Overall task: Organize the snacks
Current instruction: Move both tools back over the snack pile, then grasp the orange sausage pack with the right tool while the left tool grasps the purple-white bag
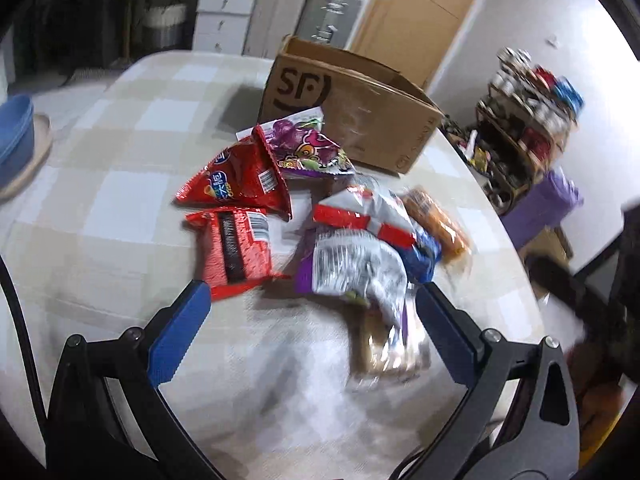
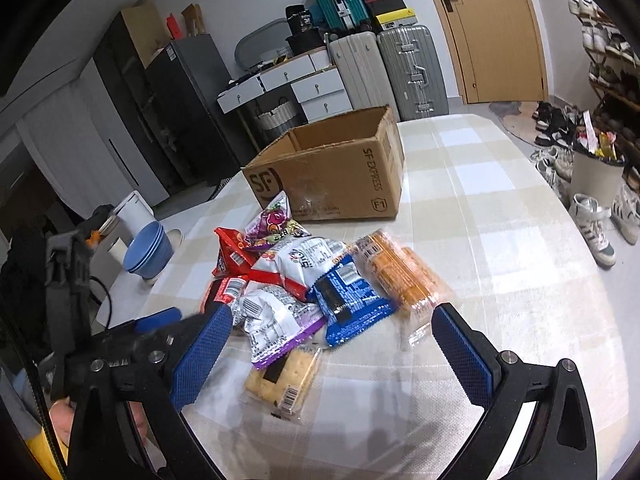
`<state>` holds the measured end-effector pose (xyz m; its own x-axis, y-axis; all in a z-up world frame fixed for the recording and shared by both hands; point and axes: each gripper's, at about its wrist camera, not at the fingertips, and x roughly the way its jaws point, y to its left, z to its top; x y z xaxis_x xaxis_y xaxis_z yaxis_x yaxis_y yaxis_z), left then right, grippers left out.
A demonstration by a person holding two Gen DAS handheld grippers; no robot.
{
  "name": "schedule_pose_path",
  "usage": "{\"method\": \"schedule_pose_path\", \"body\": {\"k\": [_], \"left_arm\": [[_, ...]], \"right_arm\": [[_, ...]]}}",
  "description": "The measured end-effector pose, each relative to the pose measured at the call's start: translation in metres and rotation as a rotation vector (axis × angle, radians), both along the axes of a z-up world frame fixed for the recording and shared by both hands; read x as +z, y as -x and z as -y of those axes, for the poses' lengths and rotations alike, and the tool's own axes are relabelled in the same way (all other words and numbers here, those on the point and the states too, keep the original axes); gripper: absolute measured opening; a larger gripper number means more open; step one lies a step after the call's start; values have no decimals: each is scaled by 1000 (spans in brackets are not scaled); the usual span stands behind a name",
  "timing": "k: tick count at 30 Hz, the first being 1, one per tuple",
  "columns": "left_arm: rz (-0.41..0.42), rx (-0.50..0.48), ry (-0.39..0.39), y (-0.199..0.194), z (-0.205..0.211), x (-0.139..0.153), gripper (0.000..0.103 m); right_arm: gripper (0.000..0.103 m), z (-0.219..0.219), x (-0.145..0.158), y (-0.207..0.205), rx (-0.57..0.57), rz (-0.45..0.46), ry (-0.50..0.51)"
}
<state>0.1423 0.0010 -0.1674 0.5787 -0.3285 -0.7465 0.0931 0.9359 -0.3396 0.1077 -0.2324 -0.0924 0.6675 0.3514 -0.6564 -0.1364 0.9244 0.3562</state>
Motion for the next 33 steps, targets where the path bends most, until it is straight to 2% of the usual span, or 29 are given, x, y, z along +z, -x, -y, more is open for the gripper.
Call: {"method": "schedule_pose_path", "body": {"k": [3,6,10,12,15,17,20,24,26,28,33], "left_arm": [[-74,15,80,-19,3,-14,102],[-126,48,89,-37,9,-27,100],[-162,66,154,-55,18,-35,100],[-196,85,146,-62,24,-41,100],[-233,84,178,-69,33,-49,93],[-225,88,135,-73,44,-50,90],[-221,91,122,-77,52,-54,84],[-218,77,134,-83,61,-57,67],[-214,71,143,-82,64,-56,63],[-214,51,158,-82,69,-57,50],[-210,38,170,-79,73,-60,46]], "right_arm": [[102,7,-4,-1,-10,-11,-19],[102,12,-8,-1,-19,-14,-27],[102,17,-13,-1,-23,-22,-39],[102,19,-17,-2,-25,-28,-45],[102,21,-22,-2,-28,-38,-56],[102,22,-24,-3,-30,-45,-61],[102,24,-27,-4,-32,-51,-69],[102,25,-30,-5,-31,-55,-74],[102,24,-31,-5,-31,-58,-75],[102,25,-32,-4,-32,-61,-79],[102,24,-32,-4,-32,-59,-78]]}}
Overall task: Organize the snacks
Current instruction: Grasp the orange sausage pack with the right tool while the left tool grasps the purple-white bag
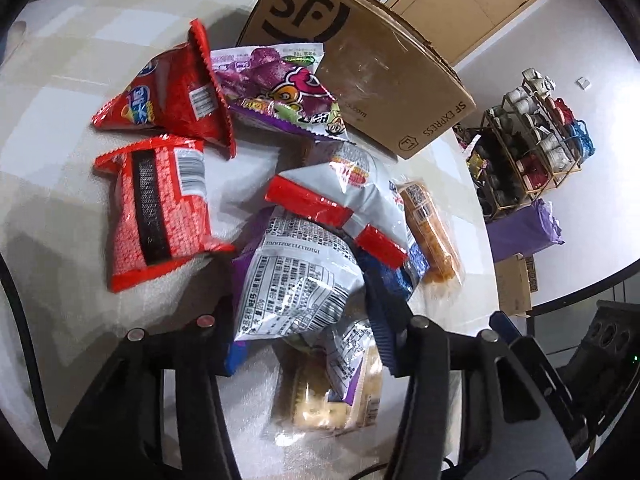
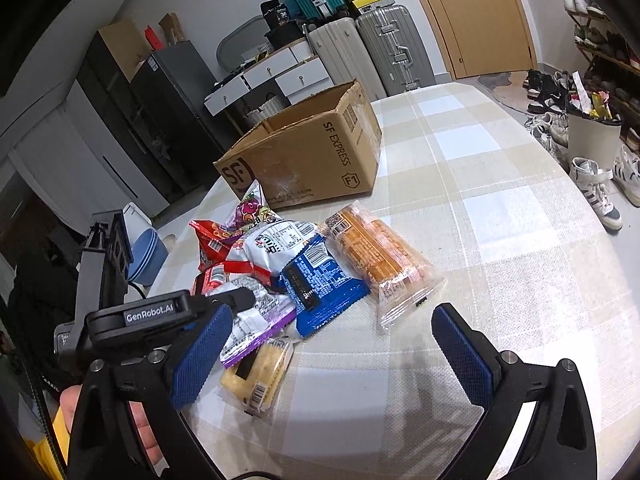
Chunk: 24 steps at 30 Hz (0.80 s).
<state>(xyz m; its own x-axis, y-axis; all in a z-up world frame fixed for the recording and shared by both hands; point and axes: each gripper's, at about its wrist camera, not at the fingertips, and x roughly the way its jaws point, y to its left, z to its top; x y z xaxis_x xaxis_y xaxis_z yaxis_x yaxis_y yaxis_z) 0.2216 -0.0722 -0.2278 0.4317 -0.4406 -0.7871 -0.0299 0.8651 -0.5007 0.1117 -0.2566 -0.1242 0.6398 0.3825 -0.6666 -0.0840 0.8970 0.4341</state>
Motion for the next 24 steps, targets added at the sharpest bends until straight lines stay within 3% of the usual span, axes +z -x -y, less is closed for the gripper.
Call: {"method": "schedule_pose_path", "body": {"k": [14,20,22,24], "left_arm": [[19,-31,83,8,-23,1,40],[37,-35,107,18,-40,3,40],[44,-36,106,20,-44,4,40],[54,-37,102,27,-52,5,40]], "right_arm": [[101,-7,5,-6,1,-3,51],[89,-2,3,-32,-6,-28,123],[80,1,1,-44,-18,-48,138],[80,3,-3,-58,-12,-71,150]]}}
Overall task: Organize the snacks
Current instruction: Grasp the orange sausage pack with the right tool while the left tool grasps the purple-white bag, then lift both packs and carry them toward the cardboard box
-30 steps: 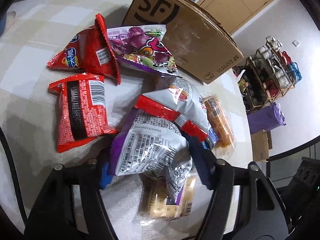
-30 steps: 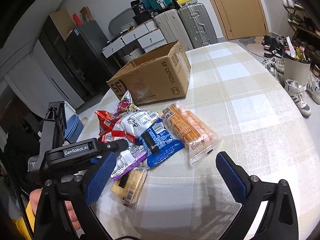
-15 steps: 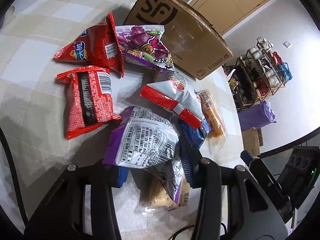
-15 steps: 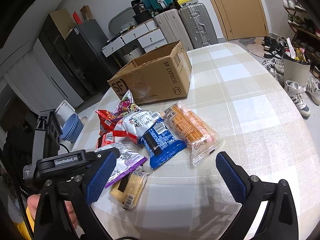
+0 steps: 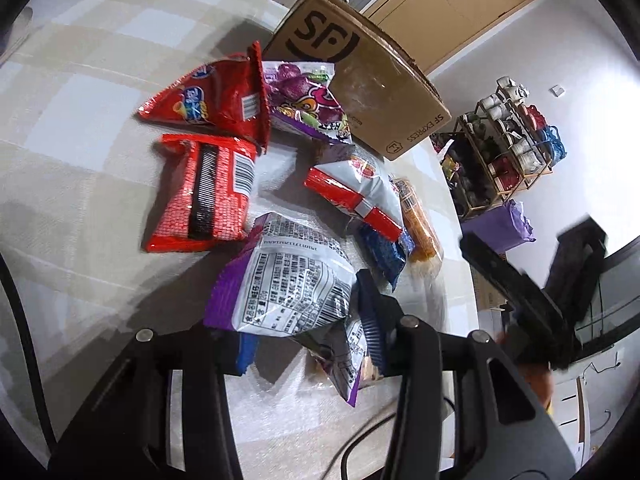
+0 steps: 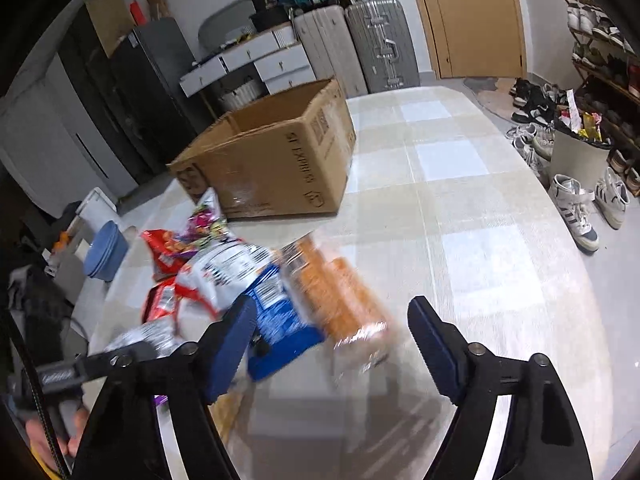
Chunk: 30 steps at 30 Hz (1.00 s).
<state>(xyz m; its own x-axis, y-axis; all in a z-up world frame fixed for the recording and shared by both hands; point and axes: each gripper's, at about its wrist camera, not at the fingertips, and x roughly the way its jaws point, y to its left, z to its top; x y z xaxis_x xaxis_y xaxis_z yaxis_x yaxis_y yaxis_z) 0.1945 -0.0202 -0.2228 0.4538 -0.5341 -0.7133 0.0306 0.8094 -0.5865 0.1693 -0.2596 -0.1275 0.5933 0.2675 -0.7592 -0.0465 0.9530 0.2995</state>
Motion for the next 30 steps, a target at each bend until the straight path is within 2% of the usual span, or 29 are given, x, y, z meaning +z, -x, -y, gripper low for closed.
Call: {"method": "schedule_pose_path", "body": {"k": [5,7,11,14,16,18,26,30], "left_arm": [[13,-5,13,9,-18,5,40],[14,-7,18,10,-22,6,40],[10,-7,28,15,-31,7,40],[8,-8,17,17,-31,8,40],[9,-10,14,18,-30,9,40],[14,-13,10,20,-29,11,40],[24,8,-11,28,-34,17,40],[50,7,-38,34,-32,24,40]], "right_arm": [[78,-12,-13,-26,67,-45,94],[69,-17,-18,-35,92,-68,130],[65,-25,-28,-49,126,-106,204],[55,-33,-37,-54,165,-134,249],[43,-36,-40,-53,179,-137,240],[40,-38,-39,-51,180,-126,250],[38,-14,-27,-33,111,-98,112],[38,-12,-5,-12,90,-43,57]]}}
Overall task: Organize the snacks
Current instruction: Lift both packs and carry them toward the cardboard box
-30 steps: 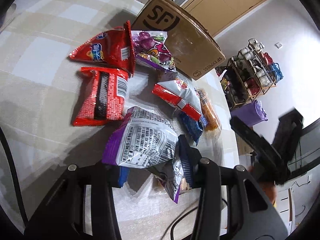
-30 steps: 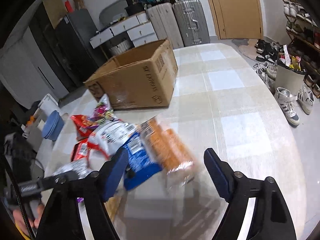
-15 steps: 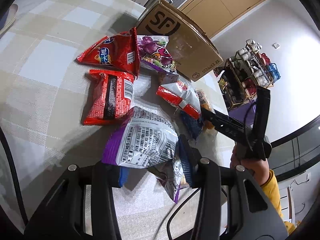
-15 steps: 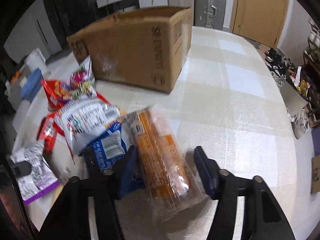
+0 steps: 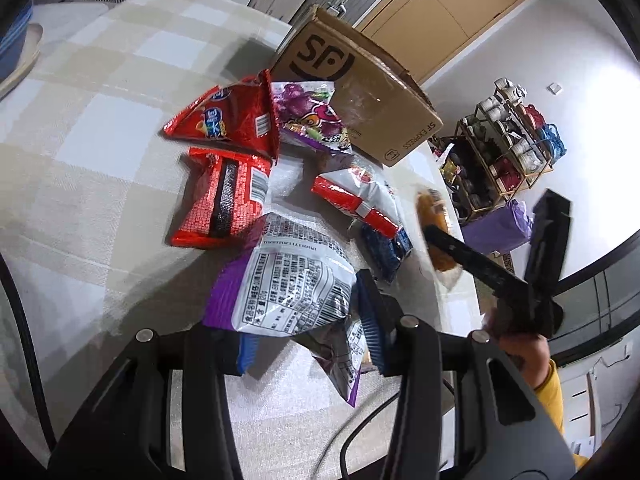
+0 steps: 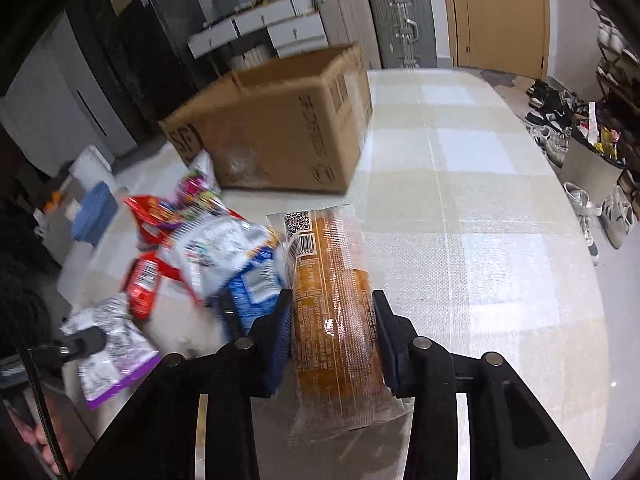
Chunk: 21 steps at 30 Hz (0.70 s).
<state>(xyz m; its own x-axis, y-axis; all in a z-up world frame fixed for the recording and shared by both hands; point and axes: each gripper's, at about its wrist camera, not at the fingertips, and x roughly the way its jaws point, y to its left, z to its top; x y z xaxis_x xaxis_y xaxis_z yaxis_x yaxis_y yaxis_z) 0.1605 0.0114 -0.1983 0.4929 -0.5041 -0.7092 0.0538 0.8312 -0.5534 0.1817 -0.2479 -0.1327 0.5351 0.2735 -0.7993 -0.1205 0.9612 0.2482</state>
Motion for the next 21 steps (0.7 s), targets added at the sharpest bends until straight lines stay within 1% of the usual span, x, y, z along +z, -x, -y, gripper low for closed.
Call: {"method": "schedule_pose_path", "body": {"k": [6,11,15,21], "left_arm": [[54,-17,-49,9,5,18,40],[103,-23,-82,17,9,37,40],[137,-23,-100,20,10,50,40],[159,-15,-120,25,10,62,40]], "right_arm": [[38,-10,47,39,16,130,-51],[38,-26,73,61,49,197,-98],[38,-41,79,74,78,213,-116],[38,-58,68,89,106,193,-127]]}}
